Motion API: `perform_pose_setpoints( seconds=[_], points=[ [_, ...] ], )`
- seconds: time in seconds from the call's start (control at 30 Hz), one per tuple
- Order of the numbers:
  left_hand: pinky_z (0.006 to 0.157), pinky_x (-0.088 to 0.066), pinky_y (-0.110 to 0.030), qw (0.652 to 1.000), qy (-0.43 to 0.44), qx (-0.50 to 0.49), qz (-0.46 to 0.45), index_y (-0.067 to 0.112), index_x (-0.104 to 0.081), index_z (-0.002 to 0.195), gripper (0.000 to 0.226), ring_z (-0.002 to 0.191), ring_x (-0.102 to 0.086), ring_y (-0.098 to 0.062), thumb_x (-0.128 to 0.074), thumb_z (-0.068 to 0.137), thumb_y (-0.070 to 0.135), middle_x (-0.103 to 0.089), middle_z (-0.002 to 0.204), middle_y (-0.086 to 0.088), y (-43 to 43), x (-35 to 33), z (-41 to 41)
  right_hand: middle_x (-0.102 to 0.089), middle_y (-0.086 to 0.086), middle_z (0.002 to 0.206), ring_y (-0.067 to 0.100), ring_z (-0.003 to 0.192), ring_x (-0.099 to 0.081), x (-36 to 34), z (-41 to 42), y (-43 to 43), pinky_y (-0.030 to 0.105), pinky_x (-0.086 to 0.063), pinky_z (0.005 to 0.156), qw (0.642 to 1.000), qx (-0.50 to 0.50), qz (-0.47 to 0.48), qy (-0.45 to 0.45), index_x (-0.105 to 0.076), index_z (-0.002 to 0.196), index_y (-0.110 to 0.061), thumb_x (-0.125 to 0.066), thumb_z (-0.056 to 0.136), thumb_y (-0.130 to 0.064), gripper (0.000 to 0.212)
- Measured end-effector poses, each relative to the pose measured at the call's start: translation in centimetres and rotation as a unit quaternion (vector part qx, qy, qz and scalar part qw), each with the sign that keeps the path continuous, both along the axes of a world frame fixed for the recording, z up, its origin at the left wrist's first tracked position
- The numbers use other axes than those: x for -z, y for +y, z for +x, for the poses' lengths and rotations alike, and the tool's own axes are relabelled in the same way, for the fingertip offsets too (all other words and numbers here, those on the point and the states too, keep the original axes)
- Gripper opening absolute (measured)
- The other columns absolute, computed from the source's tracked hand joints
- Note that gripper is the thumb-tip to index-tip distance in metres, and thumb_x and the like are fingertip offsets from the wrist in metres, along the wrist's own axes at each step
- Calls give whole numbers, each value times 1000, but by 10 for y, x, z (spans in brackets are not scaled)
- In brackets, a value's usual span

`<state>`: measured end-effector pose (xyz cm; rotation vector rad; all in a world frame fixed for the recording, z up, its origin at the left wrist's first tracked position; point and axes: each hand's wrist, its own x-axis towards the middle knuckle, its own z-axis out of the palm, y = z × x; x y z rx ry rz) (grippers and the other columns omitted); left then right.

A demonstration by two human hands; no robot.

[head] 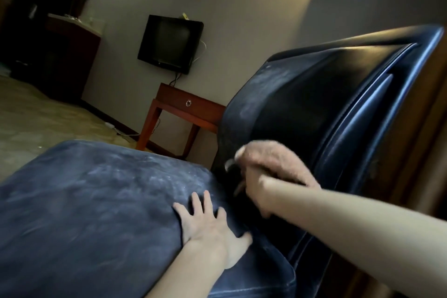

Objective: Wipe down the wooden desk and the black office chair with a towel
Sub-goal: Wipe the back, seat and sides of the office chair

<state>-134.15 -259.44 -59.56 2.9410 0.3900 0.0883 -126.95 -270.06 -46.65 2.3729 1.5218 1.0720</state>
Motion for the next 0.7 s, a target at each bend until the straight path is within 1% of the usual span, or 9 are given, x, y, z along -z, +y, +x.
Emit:
perform_pose_setpoints(
  seconds=[0.07,0.17,0.27,0.3,0.4,0.47,0.53,0.63,0.7],
  points=[
    [109,9,-77,1000,-2,1,-2,25,-9,166,96,155,19,-43,-21,90,83,18,170,-18,2,-1,-1,-73,14,85,35,86,-72,15,14,-4,31,-51,68,983,72,-165,-18,-77,88,-10,-67,93,-15,12],
    [109,10,-78,1000,2,11,-8,25,-10,166,95,155,18,-44,-22,91,81,17,170,-18,2,-3,-2,-68,-9,78,3,61,-59,42,7,-4,18,-37,52,945,201,-256,38,-70,89,-34,-60,75,-36,18],
    [109,9,-78,1000,0,14,-10,25,-11,166,94,156,15,-44,-22,91,81,13,171,-19,4,-3,-5,-73,-3,108,20,102,-70,69,1,2,28,-51,78,816,171,-544,-88,-74,102,-27,-56,98,-30,20],
    [109,10,-78,1000,2,16,-13,26,-10,165,94,156,13,-45,-22,91,81,11,171,-20,5,-3,-6,-72,5,115,29,113,-66,56,-3,-2,37,-50,89,805,173,-559,-94,-73,110,-20,-53,102,-28,23],
    [108,12,-78,1000,10,20,-19,26,-10,165,93,156,9,-45,-21,91,81,4,172,-20,8,-4,-7,-54,30,124,42,126,-46,0,-25,8,63,-28,117,913,97,-336,210,-67,113,-6,-47,99,-33,36],
    [108,11,-78,1000,9,14,-17,26,-11,165,93,156,8,-44,-20,91,81,2,172,-20,8,-4,-8,-43,18,152,37,148,-24,-24,-26,32,64,-7,123,891,74,-445,-57,-59,133,-12,-41,101,-30,41],
    [108,10,-77,1000,6,14,-12,26,-10,165,93,156,6,-44,-19,91,81,1,172,-20,6,-5,-8,-26,10,167,34,156,-9,-38,-32,52,67,4,121,849,226,-417,-234,-44,153,-23,-52,96,-45,61],
    [109,9,-76,1000,4,8,-11,26,-8,165,92,156,6,-44,-18,92,80,1,172,-19,6,-4,-9,-2,21,169,49,154,-2,-34,-43,53,82,-5,112,813,419,-379,-143,-14,165,-16,-59,84,-75,110],
    [112,7,-75,1000,1,7,-5,26,-9,165,92,157,5,-43,-18,93,81,1,172,-19,6,-3,-10,-11,28,165,58,148,-11,-12,-48,33,81,-16,110,758,458,-439,-150,-27,161,-11,-57,86,-75,104]
  ],
)
